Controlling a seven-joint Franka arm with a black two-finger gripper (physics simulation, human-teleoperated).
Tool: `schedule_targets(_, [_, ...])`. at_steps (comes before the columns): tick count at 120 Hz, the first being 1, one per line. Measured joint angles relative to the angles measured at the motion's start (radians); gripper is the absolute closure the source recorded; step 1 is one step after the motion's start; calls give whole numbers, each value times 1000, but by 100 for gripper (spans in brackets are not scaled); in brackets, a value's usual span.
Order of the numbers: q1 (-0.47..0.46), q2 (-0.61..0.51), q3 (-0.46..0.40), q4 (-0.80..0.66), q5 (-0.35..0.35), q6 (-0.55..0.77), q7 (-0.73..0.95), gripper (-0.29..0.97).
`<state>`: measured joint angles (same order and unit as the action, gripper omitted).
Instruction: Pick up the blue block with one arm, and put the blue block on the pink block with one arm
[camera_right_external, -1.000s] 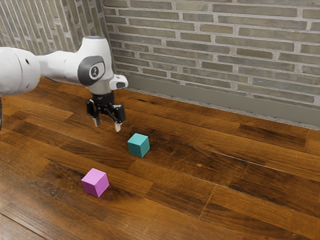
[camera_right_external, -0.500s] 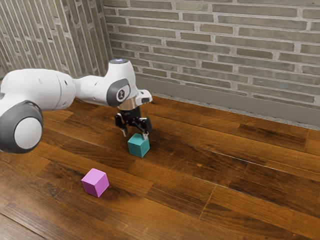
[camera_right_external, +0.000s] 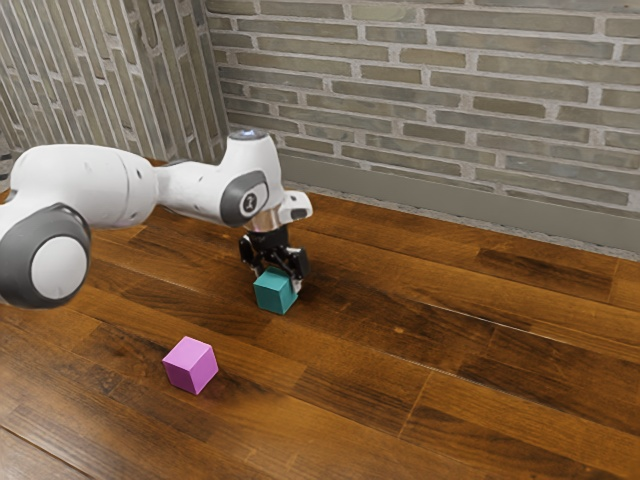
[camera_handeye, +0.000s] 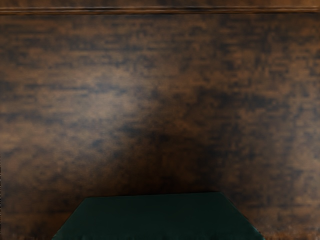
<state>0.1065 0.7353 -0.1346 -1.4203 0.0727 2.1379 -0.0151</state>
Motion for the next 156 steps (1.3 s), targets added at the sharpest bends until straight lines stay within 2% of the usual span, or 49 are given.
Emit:
schedule_targets(10, [3,-9,0,-17,4,2,10,5])
schedule_targets(35, [9,-12,1,-22,-8,4,24,24])
schedule_targets(56, [12,-31,3,-21,-7,-15,30,31])
schedule_targets(67, [12,-97,6,-36,-3,-46,30,32])
schedule_targets(79, [21,-343,10,-340,-19,-2,28,31])
schedule_targets(89, [26,-525,12,-539,-29,56,25,30])
schedule_targets(109, [29,-775,12,-842,-45,180,15,29])
schedule_targets(133, [33,-881,12,-984,-58,251,-5,30])
schedule_targets(156, [43,-882,36,-1014,-59,274,-16,30])
